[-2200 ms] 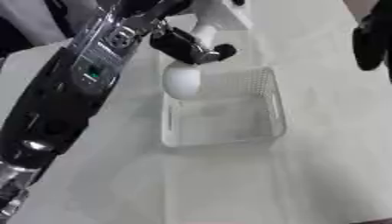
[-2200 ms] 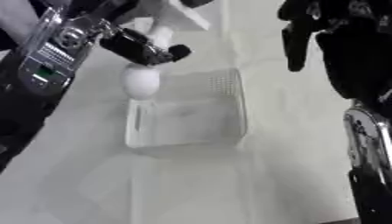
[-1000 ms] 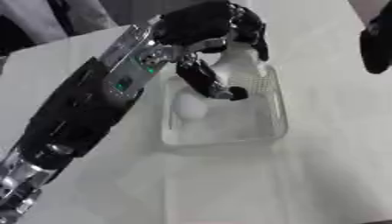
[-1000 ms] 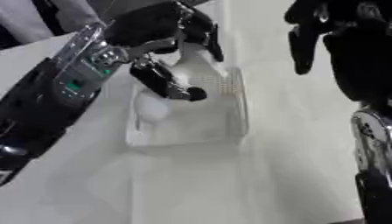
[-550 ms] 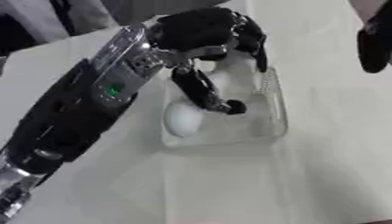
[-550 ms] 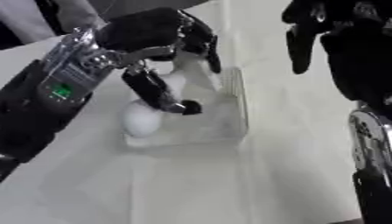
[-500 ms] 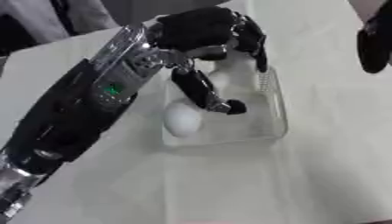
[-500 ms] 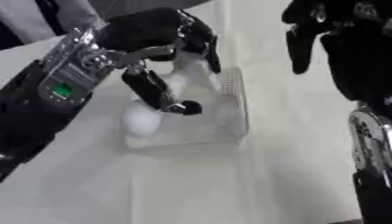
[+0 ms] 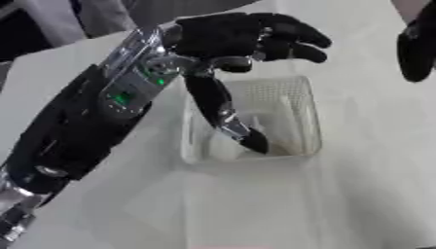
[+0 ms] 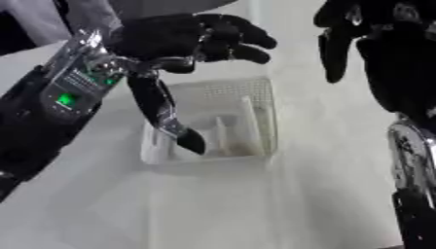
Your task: Pick up objects on the table and place them in the box.
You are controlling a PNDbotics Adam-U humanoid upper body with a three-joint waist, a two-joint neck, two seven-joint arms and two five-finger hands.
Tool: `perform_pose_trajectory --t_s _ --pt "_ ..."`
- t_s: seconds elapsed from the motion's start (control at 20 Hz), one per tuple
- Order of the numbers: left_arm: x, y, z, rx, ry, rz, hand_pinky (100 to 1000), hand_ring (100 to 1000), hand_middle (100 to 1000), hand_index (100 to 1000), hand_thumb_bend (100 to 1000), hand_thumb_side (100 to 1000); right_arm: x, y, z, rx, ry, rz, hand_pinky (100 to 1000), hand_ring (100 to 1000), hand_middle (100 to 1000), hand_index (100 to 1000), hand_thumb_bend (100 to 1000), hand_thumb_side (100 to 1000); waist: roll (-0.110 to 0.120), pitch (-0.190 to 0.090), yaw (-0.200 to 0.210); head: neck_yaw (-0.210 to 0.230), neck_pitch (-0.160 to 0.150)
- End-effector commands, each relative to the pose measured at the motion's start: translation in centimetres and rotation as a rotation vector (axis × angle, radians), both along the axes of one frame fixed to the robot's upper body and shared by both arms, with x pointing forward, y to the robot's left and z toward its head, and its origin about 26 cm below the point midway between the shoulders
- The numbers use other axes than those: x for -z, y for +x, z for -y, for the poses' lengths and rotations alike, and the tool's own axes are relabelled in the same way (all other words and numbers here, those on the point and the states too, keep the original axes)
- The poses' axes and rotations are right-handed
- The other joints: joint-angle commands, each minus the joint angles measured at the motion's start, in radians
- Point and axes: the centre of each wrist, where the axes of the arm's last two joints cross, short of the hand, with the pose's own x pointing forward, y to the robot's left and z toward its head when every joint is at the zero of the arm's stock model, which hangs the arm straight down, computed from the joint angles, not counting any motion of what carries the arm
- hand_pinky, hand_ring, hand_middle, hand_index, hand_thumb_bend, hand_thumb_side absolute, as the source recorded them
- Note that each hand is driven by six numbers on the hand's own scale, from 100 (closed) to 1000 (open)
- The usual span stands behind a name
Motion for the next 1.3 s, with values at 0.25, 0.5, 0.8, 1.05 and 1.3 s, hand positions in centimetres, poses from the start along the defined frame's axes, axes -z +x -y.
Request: perform_pose_trajectory --t_s 0.25,0.5,0.8,1.05,1.3 --pt "-2.1 -1.0 -1.3 0.007 -0.158 0.086 771 866 888 923 357 987 -0.5 -0.3 0.0 -0.01 -0.004 0.025 184 302 594 795 100 971 -0.018 -0.013 0.013 -0.012 0.0" --pt "-1.9 -3.1 -3.9 0.087 -0.54 0.091 726 823 827 869 100 852 -0.7 -0.3 -0.1 -0.017 -0.003 0.029 186 304 594 794 100 969 -0.024 -0.009 0.036 -0.033 0.0" --pt "1.1 -4.1 -7.1 0.03 -0.885 -0.018 671 825 822 875 162 1000 -0.1 -0.4 -0.3 -0.03 -0.005 -0.004 182 304 597 804 100 947 -0.041 -0.009 0.096 -0.047 0.0" --pt "3.4 -4.4 -7.7 0.017 -1.157 -0.09 651 839 853 887 210 1000 0.2 -0.5 -0.8 -0.056 0.003 -0.033 186 316 614 820 100 940 -0.061 -0.01 0.162 -0.059 0.0" --pt "4.5 -4.4 -7.1 0.039 -1.397 -0.112 651 843 859 902 259 1000 0.4 -0.6 -1.1 -0.058 0.02 -0.065 198 347 656 859 100 923 -0.07 -0.002 0.211 -0.064 0.0"
